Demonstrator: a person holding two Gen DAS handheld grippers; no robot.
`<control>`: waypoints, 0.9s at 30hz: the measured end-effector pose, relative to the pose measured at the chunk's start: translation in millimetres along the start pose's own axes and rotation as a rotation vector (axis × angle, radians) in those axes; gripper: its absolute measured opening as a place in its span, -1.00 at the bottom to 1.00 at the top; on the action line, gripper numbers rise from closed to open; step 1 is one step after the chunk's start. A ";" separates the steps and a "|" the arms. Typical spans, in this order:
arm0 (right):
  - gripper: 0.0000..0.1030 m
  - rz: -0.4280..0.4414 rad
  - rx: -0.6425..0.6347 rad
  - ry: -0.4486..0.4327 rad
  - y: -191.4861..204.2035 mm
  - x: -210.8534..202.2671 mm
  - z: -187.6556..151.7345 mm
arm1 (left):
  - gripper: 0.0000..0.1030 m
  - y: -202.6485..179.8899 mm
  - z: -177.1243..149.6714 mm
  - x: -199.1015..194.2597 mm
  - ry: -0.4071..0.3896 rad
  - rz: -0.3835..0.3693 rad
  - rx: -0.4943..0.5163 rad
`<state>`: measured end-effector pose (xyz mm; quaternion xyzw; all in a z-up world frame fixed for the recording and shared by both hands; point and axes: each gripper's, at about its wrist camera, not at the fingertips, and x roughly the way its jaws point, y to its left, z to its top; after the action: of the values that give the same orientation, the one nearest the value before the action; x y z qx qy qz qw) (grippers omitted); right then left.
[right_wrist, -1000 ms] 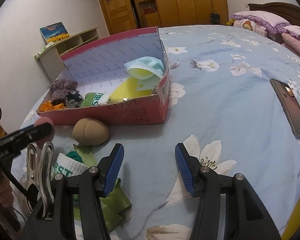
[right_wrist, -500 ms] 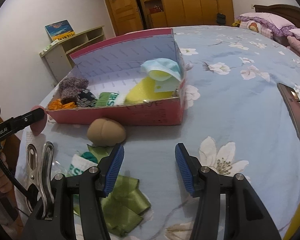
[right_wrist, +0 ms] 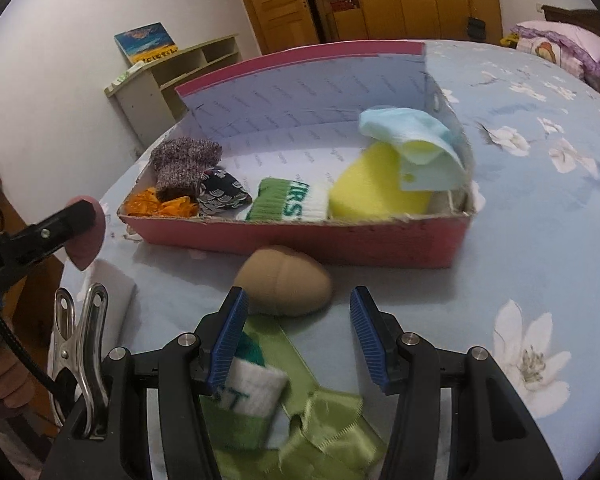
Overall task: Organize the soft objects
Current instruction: 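Grasp the beige egg sponge with the right gripper while the left gripper holds the pink sponge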
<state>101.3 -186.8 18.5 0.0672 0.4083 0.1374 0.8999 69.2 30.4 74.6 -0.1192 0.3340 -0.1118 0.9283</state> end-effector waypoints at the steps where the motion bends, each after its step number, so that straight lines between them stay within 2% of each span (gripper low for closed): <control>1: 0.06 -0.003 -0.002 0.004 1.7 2.6 1.0 | -0.23 0.4 0.5 -0.4 0.000 -0.001 -0.002; 6: 0.06 0.006 0.011 0.030 6.4 15.1 1.9 | -0.23 0.3 0.7 -3.0 -0.009 0.014 0.007; 15: 0.06 0.034 -0.001 0.007 10.3 18.8 0.1 | -0.23 -3.5 -4.5 1.1 0.007 0.042 0.033; 22: -0.21 0.051 -0.012 -0.025 10.6 12.3 -1.2 | -0.23 -5.0 -5.9 4.8 0.019 0.052 0.043; 27: -0.24 0.052 -0.032 -0.060 13.2 -0.5 -5.3 | -0.23 -7.1 -7.2 5.4 0.019 0.060 0.052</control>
<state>94.5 -174.3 18.5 0.0672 0.3769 0.1652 0.9089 67.7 21.0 68.2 -0.0838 0.3432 -0.0938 0.9308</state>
